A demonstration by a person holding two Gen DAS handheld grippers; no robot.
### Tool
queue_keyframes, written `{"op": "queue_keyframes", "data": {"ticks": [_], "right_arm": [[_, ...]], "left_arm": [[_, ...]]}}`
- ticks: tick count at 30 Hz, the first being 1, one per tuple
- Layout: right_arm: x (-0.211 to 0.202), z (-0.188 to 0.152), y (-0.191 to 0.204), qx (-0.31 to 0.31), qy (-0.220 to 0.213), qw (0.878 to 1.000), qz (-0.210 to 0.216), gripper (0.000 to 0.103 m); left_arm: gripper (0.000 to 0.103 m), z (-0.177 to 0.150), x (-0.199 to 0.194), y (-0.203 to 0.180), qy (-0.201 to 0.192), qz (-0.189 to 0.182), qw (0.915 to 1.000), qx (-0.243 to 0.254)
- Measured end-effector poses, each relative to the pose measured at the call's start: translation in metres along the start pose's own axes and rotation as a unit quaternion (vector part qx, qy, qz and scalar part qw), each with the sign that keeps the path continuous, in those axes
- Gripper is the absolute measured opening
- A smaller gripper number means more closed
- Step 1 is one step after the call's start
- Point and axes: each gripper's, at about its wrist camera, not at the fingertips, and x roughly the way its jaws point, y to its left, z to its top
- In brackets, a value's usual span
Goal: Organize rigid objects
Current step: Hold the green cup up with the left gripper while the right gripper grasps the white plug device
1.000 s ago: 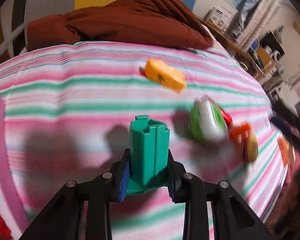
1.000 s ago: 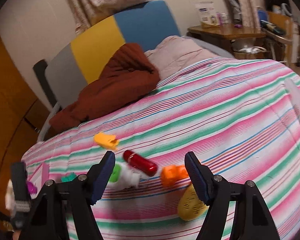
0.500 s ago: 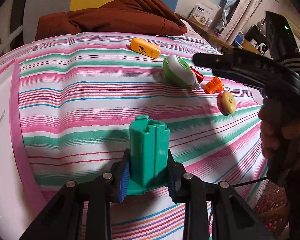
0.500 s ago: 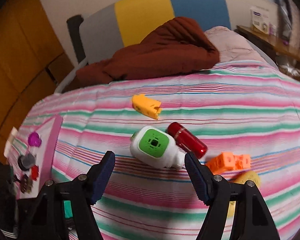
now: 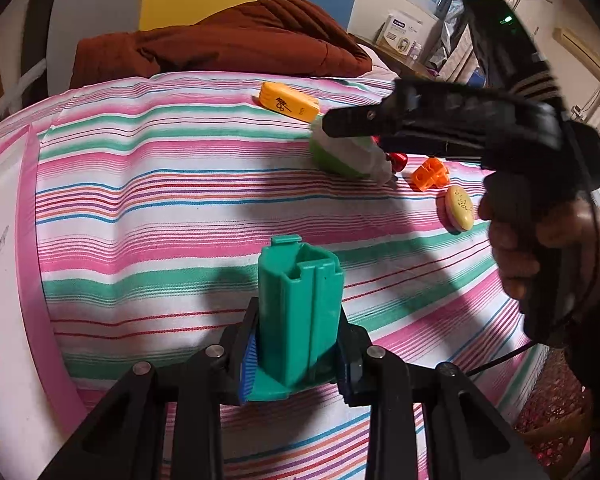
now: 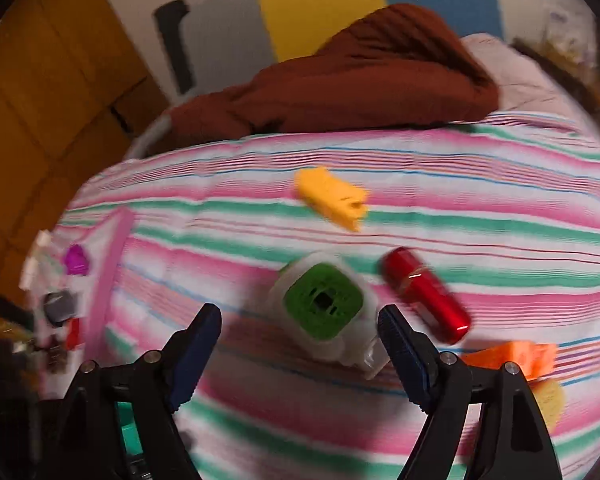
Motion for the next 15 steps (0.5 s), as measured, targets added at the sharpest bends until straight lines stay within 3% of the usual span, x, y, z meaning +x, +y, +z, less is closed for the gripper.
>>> {"op": "queue_keyframes", "data": {"ticks": [2,8,15], "right_arm": [[0.0,-0.001,0.004,-0.007,0.0,1.0,0.008,0.082],[0.009,0.0,0.004,-0.016,-0.001,0.999,-0.038,0.082],[0.016,0.001,0.002,-0.021,-0.006,0.998,-0.058,0.083]], "left_arm": [[0.03,0.0,0.0,0.0,-0.002,0.0,1.0,0.001],[0.03,0.0,-0.001,0.002,-0.005,-0.004,1.0,-0.003],[0.03,0.0,0.001,0.002,-0.007,-0.001,1.0,-0.002]]}}
